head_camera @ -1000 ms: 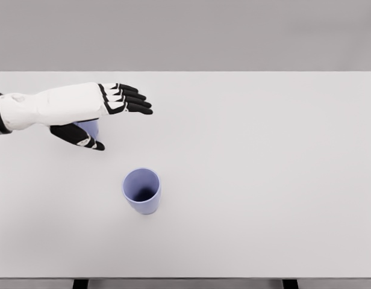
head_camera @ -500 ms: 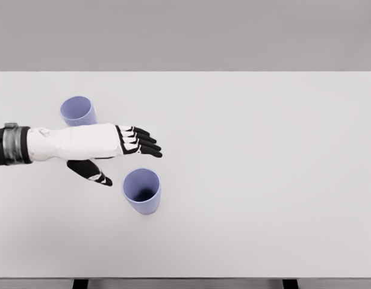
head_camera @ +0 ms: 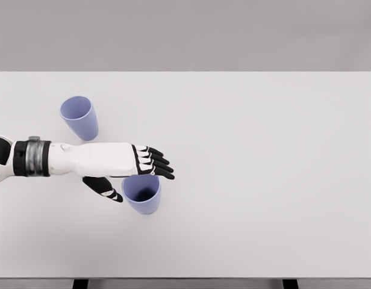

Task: Place the right cup on the left cup with left arm

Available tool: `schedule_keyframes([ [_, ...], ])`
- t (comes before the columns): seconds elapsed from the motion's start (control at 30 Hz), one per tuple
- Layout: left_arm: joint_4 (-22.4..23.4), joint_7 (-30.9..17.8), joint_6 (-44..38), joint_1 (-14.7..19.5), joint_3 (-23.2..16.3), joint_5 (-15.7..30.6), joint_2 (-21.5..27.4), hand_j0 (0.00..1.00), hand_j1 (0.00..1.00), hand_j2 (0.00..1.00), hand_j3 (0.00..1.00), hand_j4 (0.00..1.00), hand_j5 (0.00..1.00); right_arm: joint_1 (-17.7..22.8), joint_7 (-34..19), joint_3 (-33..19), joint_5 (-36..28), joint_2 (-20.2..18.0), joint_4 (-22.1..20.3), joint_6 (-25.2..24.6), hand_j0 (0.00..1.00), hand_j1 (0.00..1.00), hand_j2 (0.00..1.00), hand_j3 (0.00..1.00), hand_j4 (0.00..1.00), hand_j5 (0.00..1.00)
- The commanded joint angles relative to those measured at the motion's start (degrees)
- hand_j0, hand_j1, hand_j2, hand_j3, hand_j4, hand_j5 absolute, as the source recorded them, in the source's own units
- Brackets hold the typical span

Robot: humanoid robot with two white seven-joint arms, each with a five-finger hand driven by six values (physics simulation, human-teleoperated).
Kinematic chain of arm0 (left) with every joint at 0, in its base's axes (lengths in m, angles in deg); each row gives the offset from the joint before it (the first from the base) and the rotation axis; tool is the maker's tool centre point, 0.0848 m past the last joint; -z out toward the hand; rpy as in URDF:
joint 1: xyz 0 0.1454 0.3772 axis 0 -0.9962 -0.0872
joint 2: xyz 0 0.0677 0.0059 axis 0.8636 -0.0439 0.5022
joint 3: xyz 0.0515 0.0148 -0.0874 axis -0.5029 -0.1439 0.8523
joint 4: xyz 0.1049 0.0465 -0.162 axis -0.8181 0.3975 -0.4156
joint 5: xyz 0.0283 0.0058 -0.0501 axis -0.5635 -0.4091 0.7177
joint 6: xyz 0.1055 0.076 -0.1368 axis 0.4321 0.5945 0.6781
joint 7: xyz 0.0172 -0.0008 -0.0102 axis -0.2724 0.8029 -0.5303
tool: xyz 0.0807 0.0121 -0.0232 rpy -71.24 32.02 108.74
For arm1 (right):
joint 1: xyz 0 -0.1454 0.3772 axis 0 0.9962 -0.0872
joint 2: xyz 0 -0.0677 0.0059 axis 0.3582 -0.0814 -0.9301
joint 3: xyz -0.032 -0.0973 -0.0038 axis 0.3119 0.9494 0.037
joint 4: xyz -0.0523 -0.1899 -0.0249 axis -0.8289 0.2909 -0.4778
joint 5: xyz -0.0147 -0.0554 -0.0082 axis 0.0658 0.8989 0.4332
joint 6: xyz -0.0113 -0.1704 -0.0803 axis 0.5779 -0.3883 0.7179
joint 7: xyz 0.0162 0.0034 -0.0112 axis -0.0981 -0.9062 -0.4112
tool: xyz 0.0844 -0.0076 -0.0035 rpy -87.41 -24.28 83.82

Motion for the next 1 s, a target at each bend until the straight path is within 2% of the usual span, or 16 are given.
schedule_keyframes([
  [0.0,-0.01,0.00,-0.08,0.00,0.10,0.32,-0.04,1.00,1.00,1.00,1.00,1.00,1.00,0.00,-0.01,-0.01,0.01,0.00,0.02,0.01,1.00,1.00,1.00,1.00,1.00,1.00],
  [0.2,-0.01,0.09,-0.08,0.00,0.18,0.23,0.23,1.00,1.00,1.00,1.00,1.00,1.00,0.00,-0.01,-0.01,0.01,0.00,0.02,0.01,1.00,1.00,1.00,1.00,1.00,1.00],
  [0.37,0.25,0.44,-0.08,-0.09,1.94,-2.67,0.58,1.00,1.00,1.00,1.00,1.00,1.00,0.00,-0.01,-0.01,0.01,0.00,0.02,0.01,1.00,1.00,1.00,1.00,1.00,1.00],
  [0.97,0.69,0.27,-0.08,-0.62,1.15,-4.95,-1.36,1.00,1.00,1.00,1.00,1.00,1.00,0.00,-0.01,-0.01,0.01,0.00,0.02,0.01,1.00,1.00,1.00,1.00,1.00,1.00],
])
